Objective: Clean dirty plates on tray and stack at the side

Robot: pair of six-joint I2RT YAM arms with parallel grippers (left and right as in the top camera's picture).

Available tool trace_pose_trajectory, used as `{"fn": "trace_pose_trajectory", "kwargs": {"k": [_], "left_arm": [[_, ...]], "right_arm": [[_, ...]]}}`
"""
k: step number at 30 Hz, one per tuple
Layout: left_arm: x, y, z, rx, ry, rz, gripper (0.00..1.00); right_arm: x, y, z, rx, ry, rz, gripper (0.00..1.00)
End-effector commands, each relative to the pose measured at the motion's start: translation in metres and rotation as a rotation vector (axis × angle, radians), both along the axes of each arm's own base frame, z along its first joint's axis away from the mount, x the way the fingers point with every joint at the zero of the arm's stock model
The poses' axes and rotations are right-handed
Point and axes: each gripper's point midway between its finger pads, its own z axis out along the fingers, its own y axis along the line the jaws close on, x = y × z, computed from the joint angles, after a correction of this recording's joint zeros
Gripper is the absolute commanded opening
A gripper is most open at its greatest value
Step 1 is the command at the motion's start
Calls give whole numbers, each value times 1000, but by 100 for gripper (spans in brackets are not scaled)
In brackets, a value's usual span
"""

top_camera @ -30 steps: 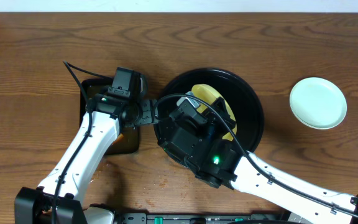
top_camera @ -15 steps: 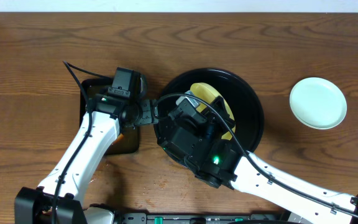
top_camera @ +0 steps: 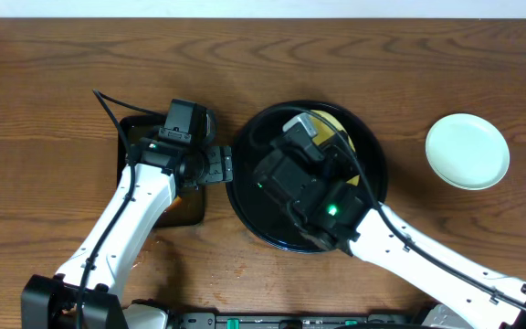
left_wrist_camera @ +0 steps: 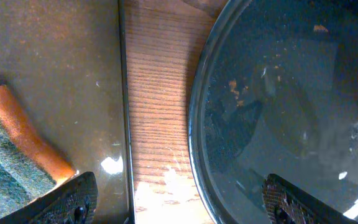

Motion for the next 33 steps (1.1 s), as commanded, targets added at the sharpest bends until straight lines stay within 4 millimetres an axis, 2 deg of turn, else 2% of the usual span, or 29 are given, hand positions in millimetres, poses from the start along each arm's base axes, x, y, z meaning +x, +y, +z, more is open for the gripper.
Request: {"fn": "trace_pose_trajectory", "kwargs": {"k": [1, 23, 28, 33], "left_arm": [[4, 1, 3, 12, -11, -2, 86], [4, 1, 3, 12, -11, -2, 86], [4, 1, 3, 12, -11, -2, 86], [4, 1, 3, 12, -11, -2, 86]], "right_arm": [[1, 1, 9, 62, -18, -6, 1], [5, -4, 5, 95, -1, -24, 1], [14, -25, 5, 197, -37, -131, 1], [26, -51, -24, 462, 120, -223, 1]]}}
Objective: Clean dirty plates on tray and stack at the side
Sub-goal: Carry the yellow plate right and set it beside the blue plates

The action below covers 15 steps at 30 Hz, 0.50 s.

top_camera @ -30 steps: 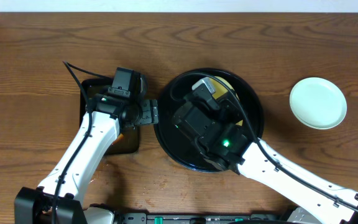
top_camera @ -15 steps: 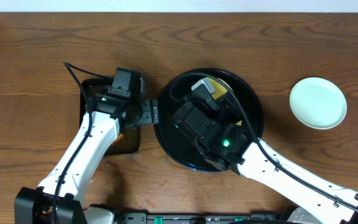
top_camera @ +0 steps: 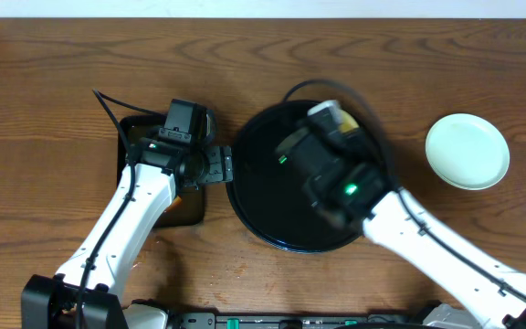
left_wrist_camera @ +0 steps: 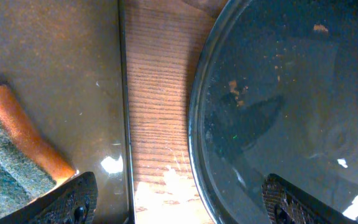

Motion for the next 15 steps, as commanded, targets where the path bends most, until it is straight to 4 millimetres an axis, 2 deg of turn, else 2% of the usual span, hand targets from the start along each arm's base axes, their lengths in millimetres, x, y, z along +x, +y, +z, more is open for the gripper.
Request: {"fn": "trace_pose_trajectory", "kwargs": {"k": [1, 5, 8, 11, 15], "left_arm": [[4, 1, 3, 12, -10, -2, 86], [4, 1, 3, 12, -10, -2, 86], [4, 1, 3, 12, -10, -2, 86], [4, 1, 3, 12, -10, -2, 86], [4, 1, 3, 12, -10, -2, 86]], "right_arm": [[11, -24, -8, 320, 64, -127, 1], [22, -58, -30, 547, 189, -215, 1], [28, -89, -37, 694, 233, -284, 1], [31, -131, -39, 810, 222, -390, 1], [27, -203, -42, 915, 154, -581, 1]]}}
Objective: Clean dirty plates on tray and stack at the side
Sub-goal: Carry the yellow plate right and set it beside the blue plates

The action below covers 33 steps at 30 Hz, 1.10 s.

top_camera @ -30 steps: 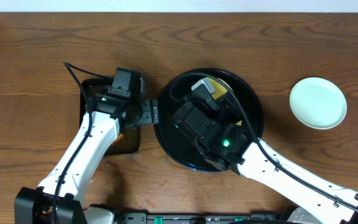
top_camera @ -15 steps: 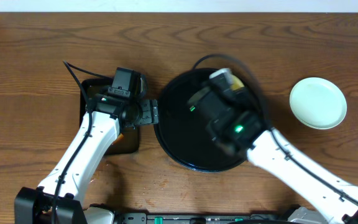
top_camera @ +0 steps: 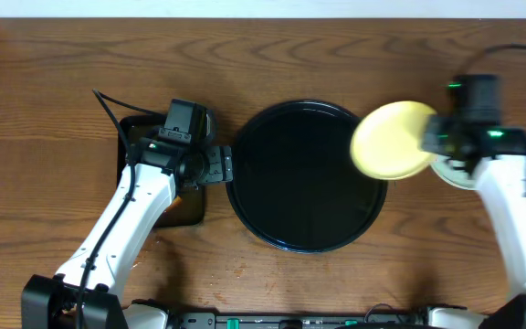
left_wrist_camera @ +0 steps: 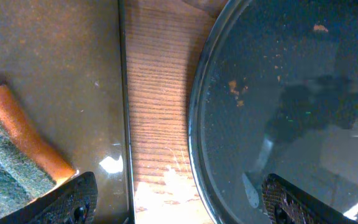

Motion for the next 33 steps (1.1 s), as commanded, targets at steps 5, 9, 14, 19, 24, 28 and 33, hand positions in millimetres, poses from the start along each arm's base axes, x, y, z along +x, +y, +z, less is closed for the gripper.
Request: {"fn": "trace_pose_trajectory", "kwargs": {"k": [5, 9, 14, 19, 24, 28, 33], "left_arm": [[4, 1, 3, 12, -10, -2, 86], [4, 1, 3, 12, -10, -2, 86], [4, 1, 3, 12, -10, -2, 86], [4, 1, 3, 12, -10, -2, 86], [4, 1, 3, 12, -10, -2, 86], [4, 1, 3, 12, -10, -2, 86], [4, 1, 3, 12, -10, -2, 86]], "right_arm": [[-17, -101, -3, 183, -49, -360, 1], [-30, -140, -24, 222, -22, -525, 1], [-27, -153, -55, 272, 20, -566, 1], [-2, -122, -68, 383, 14, -354, 1], [5, -114, -71, 345, 25, -306, 1], [1, -115, -87, 323, 74, -308, 22], [-2, -95, -114, 353, 149, -95, 26]]}}
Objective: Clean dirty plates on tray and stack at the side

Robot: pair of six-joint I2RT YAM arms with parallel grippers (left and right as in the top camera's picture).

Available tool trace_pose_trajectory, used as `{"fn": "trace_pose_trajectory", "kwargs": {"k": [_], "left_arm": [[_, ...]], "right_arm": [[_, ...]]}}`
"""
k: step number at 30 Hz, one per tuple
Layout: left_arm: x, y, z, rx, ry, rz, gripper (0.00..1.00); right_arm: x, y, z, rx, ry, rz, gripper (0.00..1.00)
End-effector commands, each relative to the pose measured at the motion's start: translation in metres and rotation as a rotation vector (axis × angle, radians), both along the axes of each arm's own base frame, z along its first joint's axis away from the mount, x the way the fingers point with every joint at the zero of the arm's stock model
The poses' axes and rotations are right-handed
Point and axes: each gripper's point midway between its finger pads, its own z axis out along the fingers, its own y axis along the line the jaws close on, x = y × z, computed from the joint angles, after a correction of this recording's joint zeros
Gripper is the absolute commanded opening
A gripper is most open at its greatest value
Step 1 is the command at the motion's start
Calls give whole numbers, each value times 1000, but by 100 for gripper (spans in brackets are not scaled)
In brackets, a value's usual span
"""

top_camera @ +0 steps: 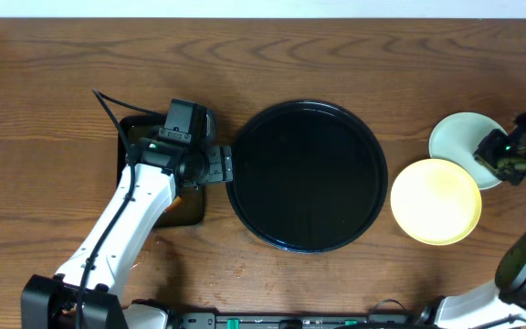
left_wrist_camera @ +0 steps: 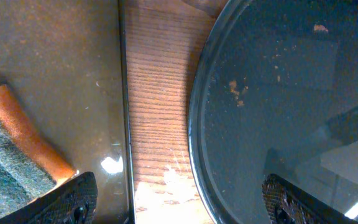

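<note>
The round black tray [top_camera: 309,174] lies bare in the middle of the table; in the left wrist view its surface [left_wrist_camera: 278,93] carries orange crumbs [left_wrist_camera: 235,87]. The yellow plate [top_camera: 436,201] is to the right of the tray and overlaps the lower left rim of a pale green plate [top_camera: 462,135]. My right gripper [top_camera: 493,157] is at the yellow plate's upper right rim and appears shut on it. Between the sponge tray and the round tray, my left gripper [top_camera: 215,166] [left_wrist_camera: 182,202] stands open over bare wood, holding nothing.
A small dark square tray [top_camera: 133,137] [left_wrist_camera: 55,74] sits left of the round tray. It holds an orange sponge with a green scouring face [left_wrist_camera: 11,155]. A black cable [top_camera: 108,108] runs behind the left arm.
My right gripper has moved the yellow plate from above the round tray's right edge to the table beside it, against the green plate. The left arm is unmoved.
The right arm was low over the yellow plate inside the round tray. Then it was further back over the tray, and after that it held the plate over the tray's right rim. Now the tray is bare and the plate is beside the green one. The left gripper stayed open throughout.
</note>
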Motion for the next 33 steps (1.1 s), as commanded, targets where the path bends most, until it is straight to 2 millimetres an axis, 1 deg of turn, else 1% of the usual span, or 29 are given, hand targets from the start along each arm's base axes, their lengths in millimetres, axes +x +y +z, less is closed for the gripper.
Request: {"fn": "trace_pose_trajectory", "kwargs": {"k": [1, 3, 5, 15, 18, 22, 24, 26, 29, 33], "left_arm": [[4, 1, 3, 12, -11, -2, 86], [4, 1, 3, 12, -11, -2, 86], [4, 1, 3, 12, -11, -2, 86], [4, 1, 3, 12, -11, -2, 86], [4, 1, 3, 12, -11, -2, 86], [4, 1, 3, 12, -11, -2, 86], [4, 1, 3, 12, -11, -2, 86], [4, 1, 3, 12, -11, -2, 86], [4, 1, 3, 12, -11, -2, 86], [4, 1, 3, 12, -11, -2, 86]], "right_arm": [[7, 24, -16, 56, -23, 241, 25], [12, 43, -16, 122, -91, 378, 24], [15, 53, -14, 152, -139, 456, 25], [14, 51, -13, 125, -161, 523, 28], [14, 53, -11, 109, -191, 602, 27], [7, 55, -14, 51, -197, 757, 32], [3, 51, -17, 28, -169, 769, 33], [3, 48, -19, 8, -157, 774, 37], [0, 45, -20, -19, -146, 814, 39], [-2, 40, -21, -39, -141, 829, 38]]}}
